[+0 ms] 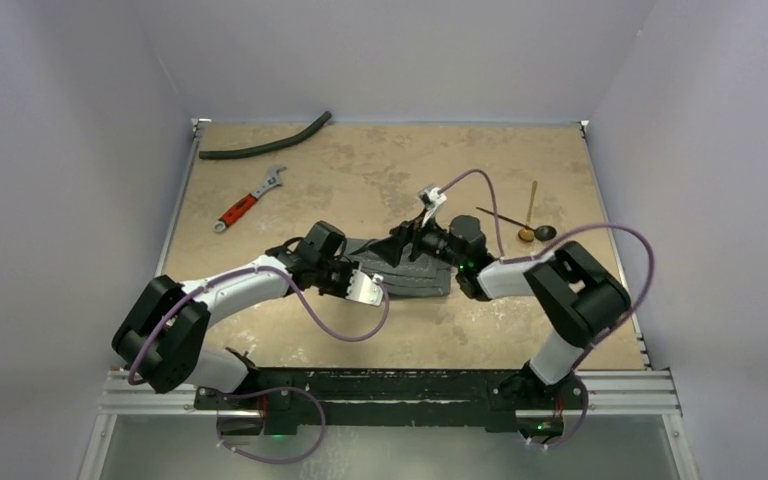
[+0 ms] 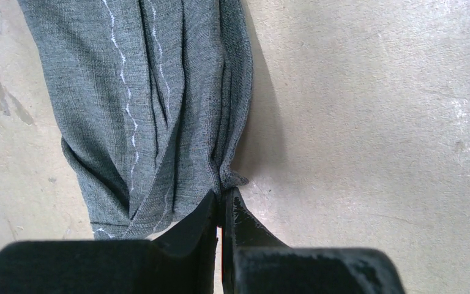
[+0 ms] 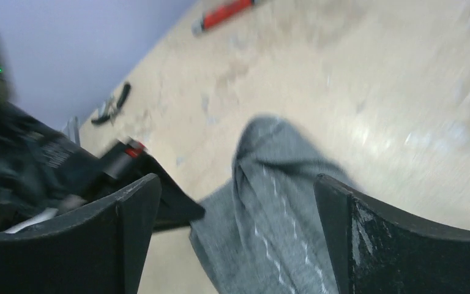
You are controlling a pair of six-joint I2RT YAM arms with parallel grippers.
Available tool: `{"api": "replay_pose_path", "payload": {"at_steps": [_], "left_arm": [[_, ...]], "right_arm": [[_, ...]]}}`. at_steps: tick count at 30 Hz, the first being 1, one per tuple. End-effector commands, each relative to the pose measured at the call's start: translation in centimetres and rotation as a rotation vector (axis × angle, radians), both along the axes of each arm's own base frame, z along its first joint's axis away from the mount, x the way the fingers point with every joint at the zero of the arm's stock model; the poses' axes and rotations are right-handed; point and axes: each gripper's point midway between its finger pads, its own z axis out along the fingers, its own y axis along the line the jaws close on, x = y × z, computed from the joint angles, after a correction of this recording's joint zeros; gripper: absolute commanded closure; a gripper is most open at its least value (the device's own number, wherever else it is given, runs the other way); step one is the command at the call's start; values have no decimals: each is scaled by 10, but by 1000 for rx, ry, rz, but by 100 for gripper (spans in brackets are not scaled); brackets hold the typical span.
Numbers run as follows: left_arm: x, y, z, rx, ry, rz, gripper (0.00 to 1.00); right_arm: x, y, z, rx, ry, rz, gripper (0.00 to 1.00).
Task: Fold the napkin into a case and place the utensils inside
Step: Pick up the 2/3-rectangle-folded napkin from the center of the board, then pass from the left arm to the right
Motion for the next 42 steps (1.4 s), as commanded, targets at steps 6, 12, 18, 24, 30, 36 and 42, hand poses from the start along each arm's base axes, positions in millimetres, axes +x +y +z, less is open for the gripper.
{"api": "replay_pose_path", "payload": {"at_steps": [6,12,18,24,30,36,42], "left_arm": [[-3,-3,7,-44,11,-37,100],[0,1,7,-51,22,-21,100],[-1,9,4,-48,40,-12,100],[-1,17,4,-40,59,7,100],[-3,17,7,-58,79,14,100],[-3,14,12,-68,94,16,100],[-1,11,12,-79,106,33,100]], "right_arm": [[63,-71,61,-17,-174,-523,1],[48,-83,90,19,-406,-468,11],[-18,-72,79,-10,-711,-262,2],[-50,-36,49,-87,-701,-63,2],[-71,-6,20,-143,-724,6,4],[-68,16,3,-226,-848,-27,4],[-67,34,-8,-289,-955,-47,8]]}}
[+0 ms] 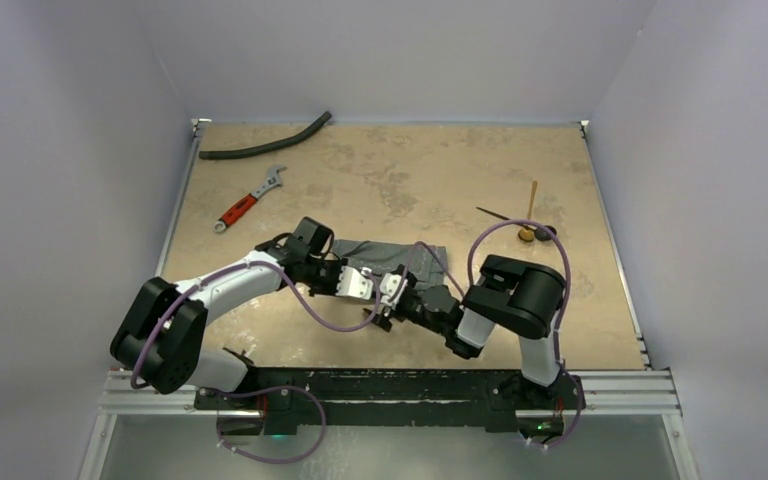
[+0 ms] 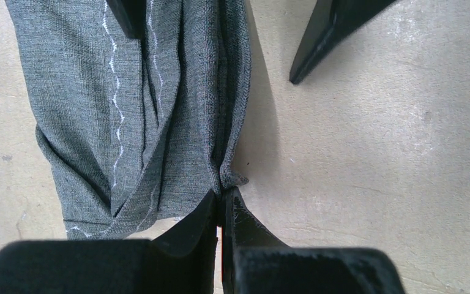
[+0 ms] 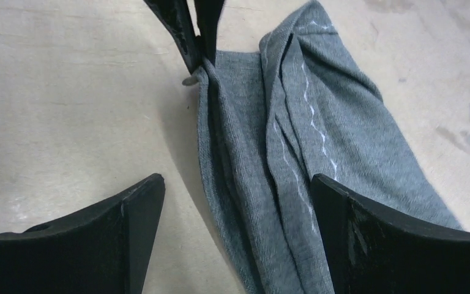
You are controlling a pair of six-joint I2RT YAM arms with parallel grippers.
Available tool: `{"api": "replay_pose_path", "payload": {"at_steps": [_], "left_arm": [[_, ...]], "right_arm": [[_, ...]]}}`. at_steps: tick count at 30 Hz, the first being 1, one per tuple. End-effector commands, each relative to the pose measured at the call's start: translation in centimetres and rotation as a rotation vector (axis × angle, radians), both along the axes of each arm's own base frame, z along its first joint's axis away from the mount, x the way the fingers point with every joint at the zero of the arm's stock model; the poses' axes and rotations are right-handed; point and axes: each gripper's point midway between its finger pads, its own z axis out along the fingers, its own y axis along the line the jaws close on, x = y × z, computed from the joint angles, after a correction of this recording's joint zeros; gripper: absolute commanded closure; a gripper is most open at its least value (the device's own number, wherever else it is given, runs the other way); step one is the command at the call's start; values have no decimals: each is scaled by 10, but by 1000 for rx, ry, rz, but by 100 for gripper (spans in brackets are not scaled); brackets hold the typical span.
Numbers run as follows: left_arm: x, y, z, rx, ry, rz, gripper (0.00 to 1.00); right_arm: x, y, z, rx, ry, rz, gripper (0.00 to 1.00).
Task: Fold the napkin into a case and place the utensils inside
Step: Pass from the left arm to the right
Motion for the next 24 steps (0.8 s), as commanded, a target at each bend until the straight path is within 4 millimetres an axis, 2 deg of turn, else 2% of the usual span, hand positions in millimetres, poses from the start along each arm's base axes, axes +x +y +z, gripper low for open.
{"api": "replay_pose_path", "payload": {"at_steps": [1,6,11,15,18,21,24], "left_arm": [[6,-12,17,-66,0,2,100],[8,-13,17,-66,-2,5,100],[7,-10,16,-56,-1,7,100],[9,-10,19,-66,-5,18,100],[8,-8,19,-77,11,24,100],[6,-7,19,-88,28,15,100],[7,-3,19,-89,26,3,100]], "right_arm": [[18,22,70,167,-299,-45,9],[11,35,69,133,-412,-55,11],[12,30,72,130,-474,-100,14],[-2,30,79,171,-486,-83,18],[-10,39,79,211,-476,-91,19],[-27,53,68,205,-460,-66,21],[-41,58,58,183,-457,-41,22]]}}
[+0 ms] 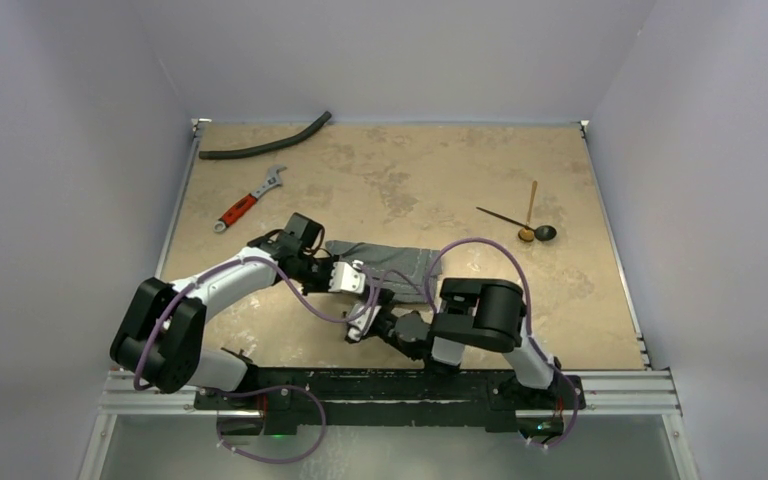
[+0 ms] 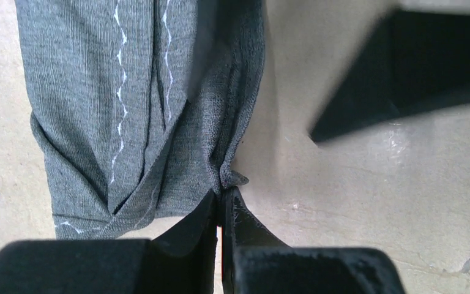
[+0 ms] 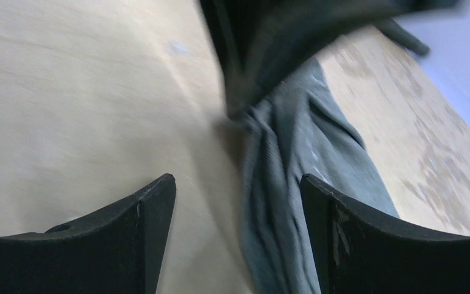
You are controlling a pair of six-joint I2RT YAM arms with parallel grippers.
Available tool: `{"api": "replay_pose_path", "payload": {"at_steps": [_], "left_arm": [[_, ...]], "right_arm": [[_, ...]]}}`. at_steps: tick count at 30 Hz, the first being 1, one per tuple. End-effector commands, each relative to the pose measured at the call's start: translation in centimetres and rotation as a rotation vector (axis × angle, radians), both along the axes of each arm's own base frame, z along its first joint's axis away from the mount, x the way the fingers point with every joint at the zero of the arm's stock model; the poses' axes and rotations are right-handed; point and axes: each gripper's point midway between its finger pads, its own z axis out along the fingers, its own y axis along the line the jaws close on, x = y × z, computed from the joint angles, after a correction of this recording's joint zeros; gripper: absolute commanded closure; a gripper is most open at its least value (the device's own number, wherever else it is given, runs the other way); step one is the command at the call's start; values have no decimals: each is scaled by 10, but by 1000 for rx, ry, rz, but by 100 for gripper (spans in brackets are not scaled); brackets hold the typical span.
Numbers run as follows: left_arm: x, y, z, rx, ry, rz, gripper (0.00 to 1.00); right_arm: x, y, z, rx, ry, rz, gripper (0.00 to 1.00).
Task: Fold the napkin into a case and place the utensils inside
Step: Pass from the left arm to the right
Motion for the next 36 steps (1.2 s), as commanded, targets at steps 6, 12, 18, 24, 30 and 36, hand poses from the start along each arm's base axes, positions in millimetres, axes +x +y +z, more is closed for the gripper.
{"api": "replay_pose_path", "payload": {"at_steps": [6,12,18,24,30,36], "left_arm": [[8,-18,18,-79,-52,-82,100],[1,-14,16,-55,-51,-130,100],[-3,-12,14,-51,-49,-144,100],[-3,-12,16,-53,-56,-157,100],[-6,-12,12,-51,-49,-168,100],[-7,-11,12,-47,-47,-171,100]], "right_arm": [[-39,25,67,234,-237,123,21],[-13,9,69,213,-263,-11,28],[4,2,74,255,-232,-30,30],[13,11,76,261,-258,-7,29],[13,20,75,261,-278,22,30],[16,24,71,255,-284,19,37]]}}
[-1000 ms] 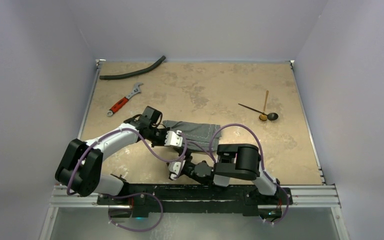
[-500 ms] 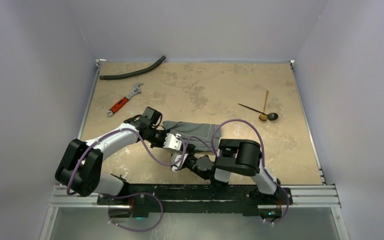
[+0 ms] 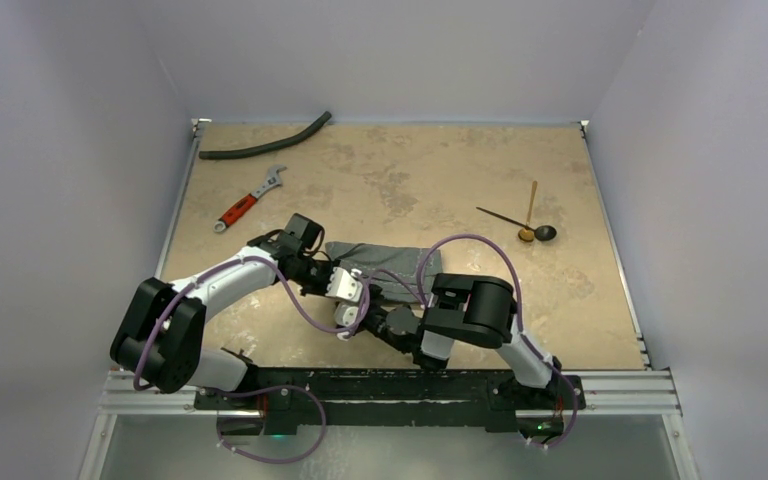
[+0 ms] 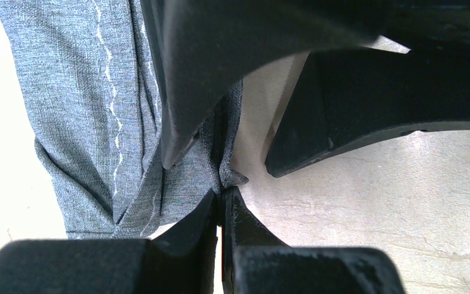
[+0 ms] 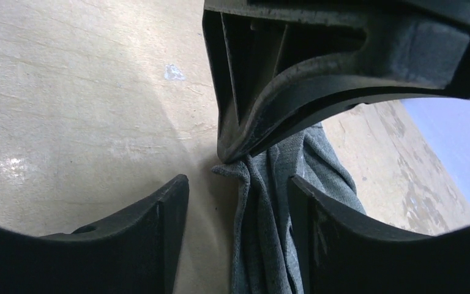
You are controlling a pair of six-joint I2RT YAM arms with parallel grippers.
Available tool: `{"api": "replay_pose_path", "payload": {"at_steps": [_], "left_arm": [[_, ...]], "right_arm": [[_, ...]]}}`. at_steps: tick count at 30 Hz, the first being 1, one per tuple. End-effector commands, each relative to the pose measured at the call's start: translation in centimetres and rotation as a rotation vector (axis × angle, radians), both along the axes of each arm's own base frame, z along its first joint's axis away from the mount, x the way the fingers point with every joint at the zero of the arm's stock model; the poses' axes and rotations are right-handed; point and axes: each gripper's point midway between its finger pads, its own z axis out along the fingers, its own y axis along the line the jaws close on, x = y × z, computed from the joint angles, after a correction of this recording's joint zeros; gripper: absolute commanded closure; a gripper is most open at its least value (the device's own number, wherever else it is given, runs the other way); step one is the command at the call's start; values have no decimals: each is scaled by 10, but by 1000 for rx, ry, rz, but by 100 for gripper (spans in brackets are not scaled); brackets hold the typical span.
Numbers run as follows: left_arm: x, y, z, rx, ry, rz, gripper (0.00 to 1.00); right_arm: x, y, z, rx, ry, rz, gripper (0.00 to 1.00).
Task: Fold the napkin into a case and place the utensils inside
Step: Pass from the left arm to the right
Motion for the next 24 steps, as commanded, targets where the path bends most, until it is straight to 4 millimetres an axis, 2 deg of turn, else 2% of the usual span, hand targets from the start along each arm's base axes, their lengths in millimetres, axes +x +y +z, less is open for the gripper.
{"api": "replay_pose_path", "payload": {"at_steps": [1,6,10,18,24], "left_arm": [[-2,-9,10,-45,-7,-50,100],[1,-7,11,-35,-13,-33,99],[5,-7,12,-31,-23,-12,90],[15,1,19,-5,-42,56,76],[31,15,46,-28,-41,167,75]], "right_arm": [[4,-7,64,294,-151,-11,38],[3,-8,64,308,-123,-8,59],[1,-10,61,311,-100,-5,76],[-2,-11,59,329,-64,-6,88],[-1,-14,61,361,-27,-25,95]]}}
